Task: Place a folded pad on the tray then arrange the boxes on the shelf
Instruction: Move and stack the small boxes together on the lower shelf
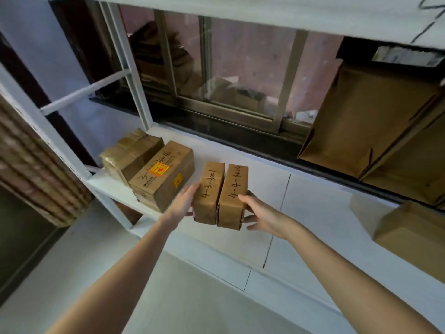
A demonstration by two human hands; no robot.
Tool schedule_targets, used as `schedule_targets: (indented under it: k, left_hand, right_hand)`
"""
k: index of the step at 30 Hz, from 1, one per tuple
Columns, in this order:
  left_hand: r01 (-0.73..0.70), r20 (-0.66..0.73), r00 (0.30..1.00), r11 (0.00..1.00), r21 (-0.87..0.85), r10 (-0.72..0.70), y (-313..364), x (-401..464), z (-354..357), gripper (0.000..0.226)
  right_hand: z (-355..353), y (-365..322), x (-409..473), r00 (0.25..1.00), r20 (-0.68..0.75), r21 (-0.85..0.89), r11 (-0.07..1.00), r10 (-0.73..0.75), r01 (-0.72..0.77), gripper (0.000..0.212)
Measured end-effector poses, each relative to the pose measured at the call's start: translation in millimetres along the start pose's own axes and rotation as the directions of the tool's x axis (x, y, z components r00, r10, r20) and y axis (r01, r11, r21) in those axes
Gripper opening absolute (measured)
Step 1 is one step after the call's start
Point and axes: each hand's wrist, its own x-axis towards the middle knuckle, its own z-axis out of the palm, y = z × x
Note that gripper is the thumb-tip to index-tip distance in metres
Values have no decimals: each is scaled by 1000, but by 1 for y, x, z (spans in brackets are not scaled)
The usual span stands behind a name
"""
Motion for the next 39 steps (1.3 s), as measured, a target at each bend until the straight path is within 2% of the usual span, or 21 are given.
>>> schedule_targets:
  k: [2, 6, 8, 11, 15, 18, 20, 23, 27, 29, 33, 39]
  left_hand:
    - [2, -41, 999, 995, 96, 1, -13, 11, -16, 32]
    - [-37, 1, 999, 969, 242, 38, -37, 33, -31, 48]
    - [-8, -3, 1000, 934, 358, 10, -47, 44, -36, 53]
    - [30, 11, 999, 897, 441, -39, -62, 58, -39, 57]
    - [-39, 38, 999, 901, 433, 25, -72, 72, -41, 54]
    - [-47, 12, 999, 900, 433, 46, -71, 80, -38, 60]
    - [-94, 2, 995, 883, 461, 105, -69, 82, -35, 56]
    - [-181, 3, 975, 783, 595, 222, -68, 84, -33, 60]
    - [-218, 5, 943, 608, 763, 332, -67, 87, -34, 62]
    - [-218, 2, 939, 589, 778, 345, -65, 88, -35, 58]
    - [-267, 51, 936, 613, 743, 347, -51, 83, -31, 58]
    - [-388, 167, 898, 550, 740, 408, -10, 69, 8, 60]
  right_hand:
    - [17, 1, 17, 1000, 2, -60, 998, 18, -18, 56]
    - [44, 5, 50, 999, -25, -129, 991, 40, -42, 58]
    - [53, 9, 67, 997, -38, -142, 988, 60, -64, 60]
    - [62, 19, 87, 995, -47, -126, 987, 93, -98, 64]
    - [64, 30, 110, 990, -118, -103, 990, 82, -94, 66]
    - [61, 31, 122, 987, -148, -59, 996, 62, -71, 58]
    - [60, 32, 129, 985, -162, -47, 997, 54, -62, 54]
    - [62, 34, 140, 979, -193, -54, 996, 63, -75, 48]
    - [64, 31, 150, 977, -204, -86, 993, 57, -76, 47]
    - [62, 30, 151, 978, -199, -109, 991, 56, -79, 50]
    - [49, 25, 140, 973, -228, -127, 989, 41, -71, 59]
    - [-2, 9, 91, 934, -358, -158, 987, -22, -37, 60]
